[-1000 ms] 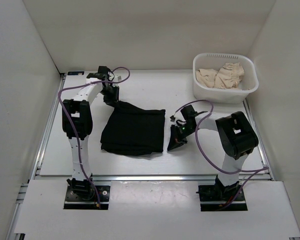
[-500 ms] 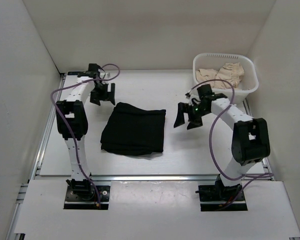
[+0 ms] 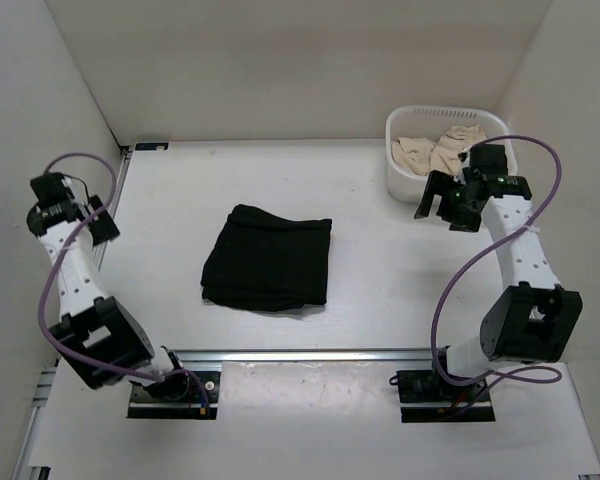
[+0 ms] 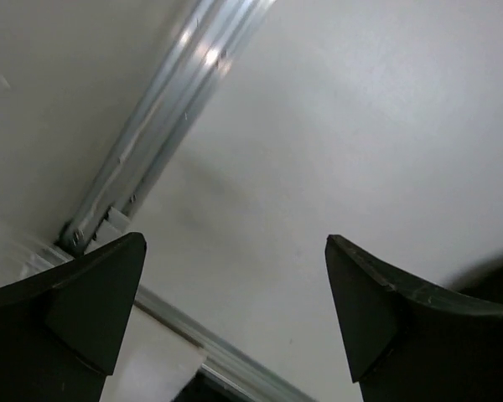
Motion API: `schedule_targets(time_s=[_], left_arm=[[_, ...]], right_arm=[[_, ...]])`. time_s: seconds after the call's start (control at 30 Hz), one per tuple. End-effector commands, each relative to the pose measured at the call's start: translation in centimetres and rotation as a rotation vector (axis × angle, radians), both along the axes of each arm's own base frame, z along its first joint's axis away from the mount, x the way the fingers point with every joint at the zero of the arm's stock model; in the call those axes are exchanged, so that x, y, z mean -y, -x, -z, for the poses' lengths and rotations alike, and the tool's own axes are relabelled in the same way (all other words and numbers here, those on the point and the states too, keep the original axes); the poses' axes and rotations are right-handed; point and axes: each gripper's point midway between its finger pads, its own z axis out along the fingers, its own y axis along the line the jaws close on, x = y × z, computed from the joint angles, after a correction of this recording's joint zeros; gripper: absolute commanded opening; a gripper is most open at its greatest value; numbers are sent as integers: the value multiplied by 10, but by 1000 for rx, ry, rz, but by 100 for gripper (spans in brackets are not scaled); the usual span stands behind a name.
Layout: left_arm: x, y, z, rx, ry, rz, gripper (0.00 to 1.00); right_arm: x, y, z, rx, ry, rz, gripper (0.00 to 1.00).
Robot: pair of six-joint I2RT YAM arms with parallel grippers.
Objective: Fold and stack the trousers
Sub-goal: Fold the trousers
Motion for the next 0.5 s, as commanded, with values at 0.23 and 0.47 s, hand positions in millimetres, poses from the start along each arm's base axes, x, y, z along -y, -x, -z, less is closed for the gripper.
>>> schedule_targets(time_s=[0.23, 0.47], left_arm=[[18, 41, 25, -26, 8, -19, 100], [19, 44, 21, -19, 3, -19, 100]], right_arm=[[8, -9, -44, 130, 38, 48, 99], [5, 0, -52, 184, 35, 22, 99]])
